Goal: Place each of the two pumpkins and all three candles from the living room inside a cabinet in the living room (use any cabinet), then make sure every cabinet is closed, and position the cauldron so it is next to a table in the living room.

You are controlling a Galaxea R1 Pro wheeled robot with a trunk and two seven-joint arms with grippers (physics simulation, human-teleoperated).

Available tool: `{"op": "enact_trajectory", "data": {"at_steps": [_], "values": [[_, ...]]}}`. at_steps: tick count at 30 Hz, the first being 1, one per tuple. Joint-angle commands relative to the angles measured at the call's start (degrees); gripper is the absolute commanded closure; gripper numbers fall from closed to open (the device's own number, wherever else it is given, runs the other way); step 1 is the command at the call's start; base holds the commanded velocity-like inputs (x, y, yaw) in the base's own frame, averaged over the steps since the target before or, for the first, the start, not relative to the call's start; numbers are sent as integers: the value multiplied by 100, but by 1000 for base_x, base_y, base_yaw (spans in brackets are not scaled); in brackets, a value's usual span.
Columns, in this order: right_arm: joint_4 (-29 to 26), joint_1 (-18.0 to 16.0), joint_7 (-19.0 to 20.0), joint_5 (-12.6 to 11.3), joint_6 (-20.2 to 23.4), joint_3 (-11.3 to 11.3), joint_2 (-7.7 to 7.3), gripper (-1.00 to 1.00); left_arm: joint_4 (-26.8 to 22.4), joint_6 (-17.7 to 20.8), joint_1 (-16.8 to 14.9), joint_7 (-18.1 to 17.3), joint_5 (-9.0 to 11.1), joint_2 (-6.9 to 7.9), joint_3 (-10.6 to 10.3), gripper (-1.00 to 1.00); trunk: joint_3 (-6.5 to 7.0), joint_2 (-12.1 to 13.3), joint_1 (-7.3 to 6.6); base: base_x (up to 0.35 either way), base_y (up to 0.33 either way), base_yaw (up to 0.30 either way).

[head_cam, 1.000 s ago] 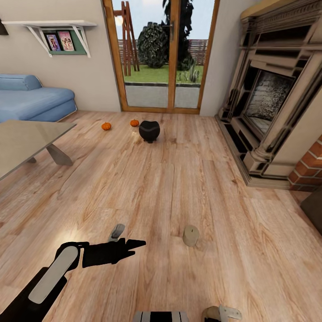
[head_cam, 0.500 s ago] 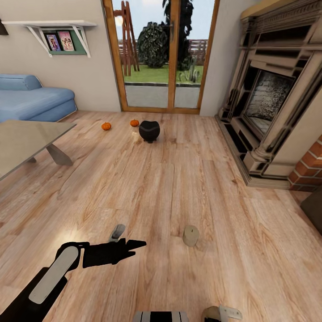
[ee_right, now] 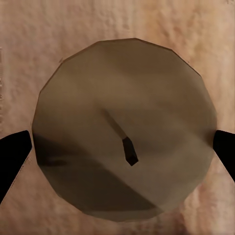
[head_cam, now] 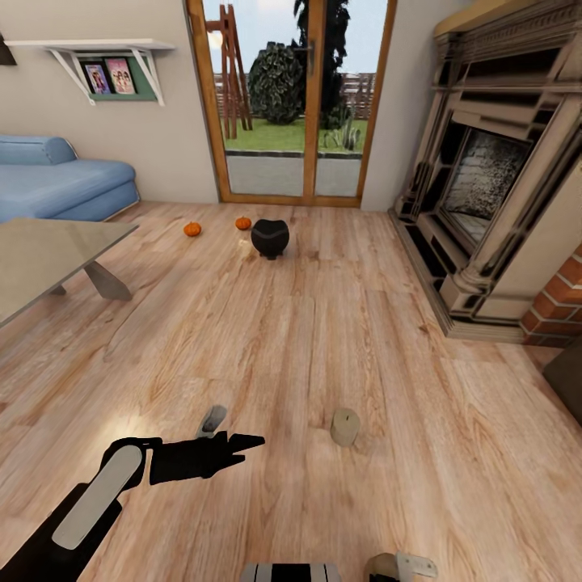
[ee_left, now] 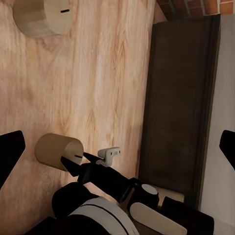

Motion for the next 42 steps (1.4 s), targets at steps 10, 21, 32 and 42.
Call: {"op": "enact_trajectory", "data": {"at_steps": [10,21,32,42], "values": [[-9,-1,-26,-71,-18,49,-4,100,-1,8,-4,-26,-27,4,-7,-100,218,12,-27,0,0,0],[-98,-83,-74,-133,162,-7,-23,100,39,0,-3,-16,-53,-4,-8,-100,462,27,-55,0,0,0],[-1034,-590,-938,-302,1489,-504,-169,100,77,-16,-8,47,-172,11,45,-100,705,41,-83,0,0,0],[-2035,-598,-1217,-277,2752,-1446,-213,100,79,-25,-7,55,-466,13,69,-100,927,55,-109,0,0,0]]}}
